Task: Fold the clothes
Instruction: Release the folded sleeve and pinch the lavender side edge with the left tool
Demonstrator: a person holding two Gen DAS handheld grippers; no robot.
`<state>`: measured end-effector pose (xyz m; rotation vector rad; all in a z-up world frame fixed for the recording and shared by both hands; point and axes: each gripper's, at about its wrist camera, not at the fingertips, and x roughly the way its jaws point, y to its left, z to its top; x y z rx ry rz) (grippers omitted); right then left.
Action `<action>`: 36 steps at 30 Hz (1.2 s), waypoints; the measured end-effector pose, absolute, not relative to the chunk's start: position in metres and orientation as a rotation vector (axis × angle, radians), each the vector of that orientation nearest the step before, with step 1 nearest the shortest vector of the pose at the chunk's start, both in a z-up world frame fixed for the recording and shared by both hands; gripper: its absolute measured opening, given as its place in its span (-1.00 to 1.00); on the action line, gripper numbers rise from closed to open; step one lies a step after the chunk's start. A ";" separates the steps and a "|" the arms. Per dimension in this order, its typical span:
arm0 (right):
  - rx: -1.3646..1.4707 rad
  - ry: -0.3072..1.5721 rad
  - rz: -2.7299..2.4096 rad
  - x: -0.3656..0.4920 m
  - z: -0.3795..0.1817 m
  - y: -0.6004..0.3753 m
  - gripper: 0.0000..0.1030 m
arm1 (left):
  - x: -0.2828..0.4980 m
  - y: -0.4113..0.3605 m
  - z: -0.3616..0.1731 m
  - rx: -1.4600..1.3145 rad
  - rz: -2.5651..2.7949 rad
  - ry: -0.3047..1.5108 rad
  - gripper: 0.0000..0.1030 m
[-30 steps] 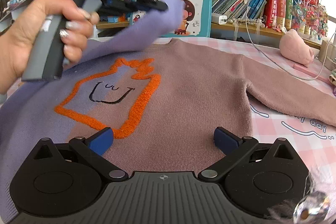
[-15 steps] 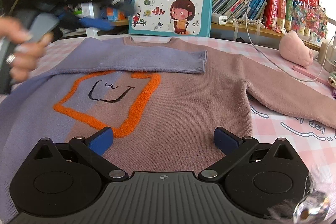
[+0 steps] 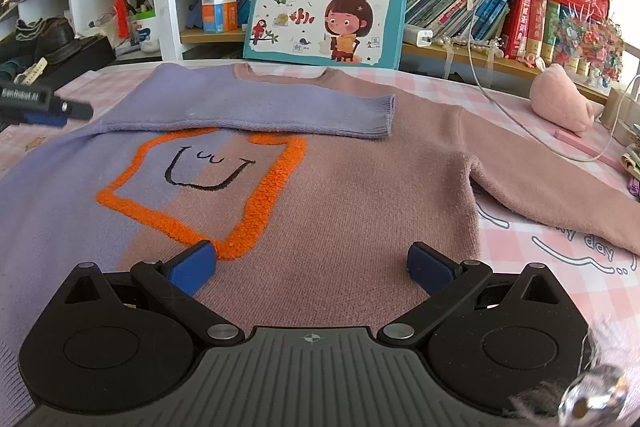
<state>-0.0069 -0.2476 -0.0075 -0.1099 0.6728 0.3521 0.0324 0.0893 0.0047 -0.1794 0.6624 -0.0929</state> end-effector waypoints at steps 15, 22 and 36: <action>-0.049 0.606 0.168 -0.017 0.002 -0.273 0.88 | 0.022 0.078 -0.007 -0.032 -0.239 0.688 -0.33; -0.018 0.633 0.100 -0.008 0.007 -0.299 -0.07 | 0.022 0.092 -0.009 -0.084 -0.248 0.673 -0.64; -0.037 0.672 0.128 -0.002 -0.001 -0.286 -0.68 | 0.015 0.109 -0.010 -0.109 -0.238 0.664 -0.74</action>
